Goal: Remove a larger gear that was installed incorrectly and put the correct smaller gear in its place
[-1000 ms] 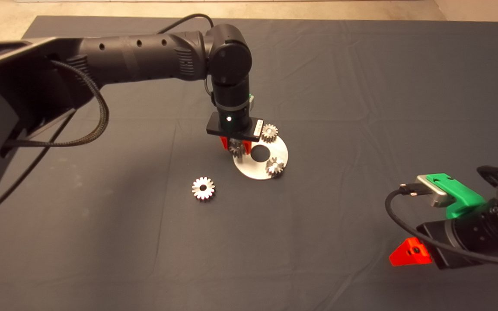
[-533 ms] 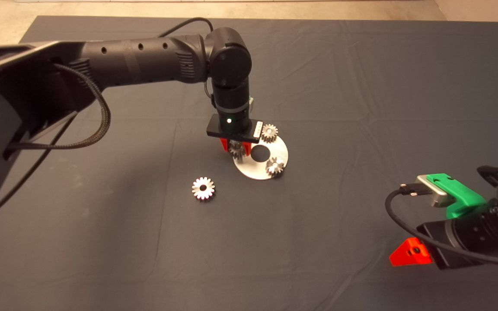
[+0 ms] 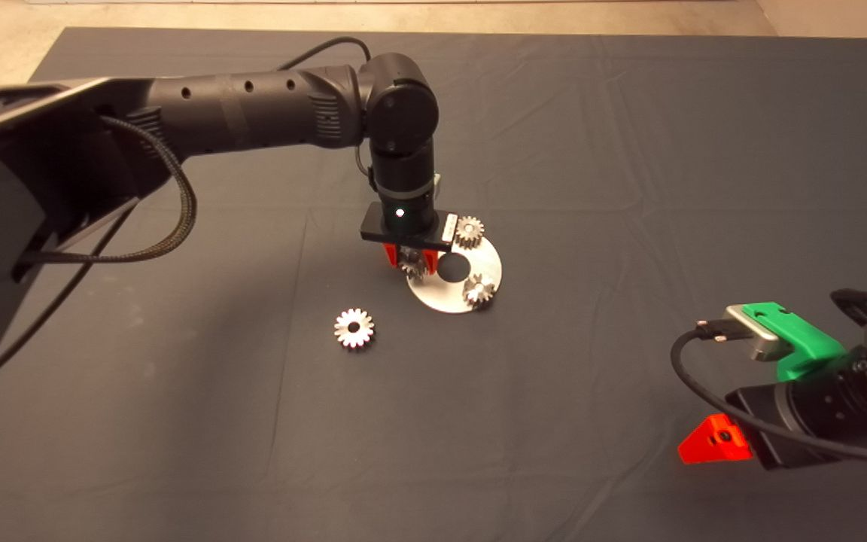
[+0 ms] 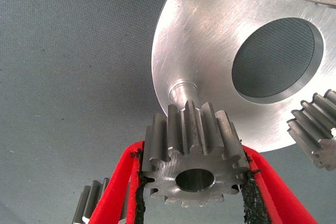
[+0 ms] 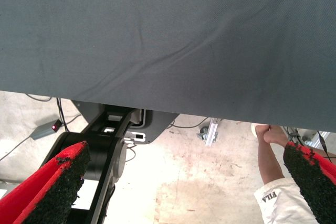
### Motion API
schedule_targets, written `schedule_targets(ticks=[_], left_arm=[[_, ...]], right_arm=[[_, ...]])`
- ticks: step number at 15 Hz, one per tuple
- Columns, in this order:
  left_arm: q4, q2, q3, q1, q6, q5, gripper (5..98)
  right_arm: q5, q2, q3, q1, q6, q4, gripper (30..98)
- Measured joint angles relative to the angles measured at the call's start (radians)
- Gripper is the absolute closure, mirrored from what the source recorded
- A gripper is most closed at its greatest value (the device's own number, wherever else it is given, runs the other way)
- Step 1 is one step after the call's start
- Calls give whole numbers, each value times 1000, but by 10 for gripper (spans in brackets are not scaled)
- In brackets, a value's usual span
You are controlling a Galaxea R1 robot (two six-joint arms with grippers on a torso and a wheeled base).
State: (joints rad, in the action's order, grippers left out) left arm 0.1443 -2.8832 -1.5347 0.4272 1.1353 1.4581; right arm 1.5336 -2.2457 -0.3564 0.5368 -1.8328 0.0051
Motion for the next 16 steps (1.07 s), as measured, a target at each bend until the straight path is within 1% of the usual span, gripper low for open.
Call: schedule_targets(ticks=[7, 16], left_arm=[[1, -7, -2, 0, 0, 2, 674], [1, -15, -5, 0, 0, -4, 674]], right_arm=[[0, 0, 0, 0, 0, 0, 309], [0, 0, 0, 0, 0, 0, 309]])
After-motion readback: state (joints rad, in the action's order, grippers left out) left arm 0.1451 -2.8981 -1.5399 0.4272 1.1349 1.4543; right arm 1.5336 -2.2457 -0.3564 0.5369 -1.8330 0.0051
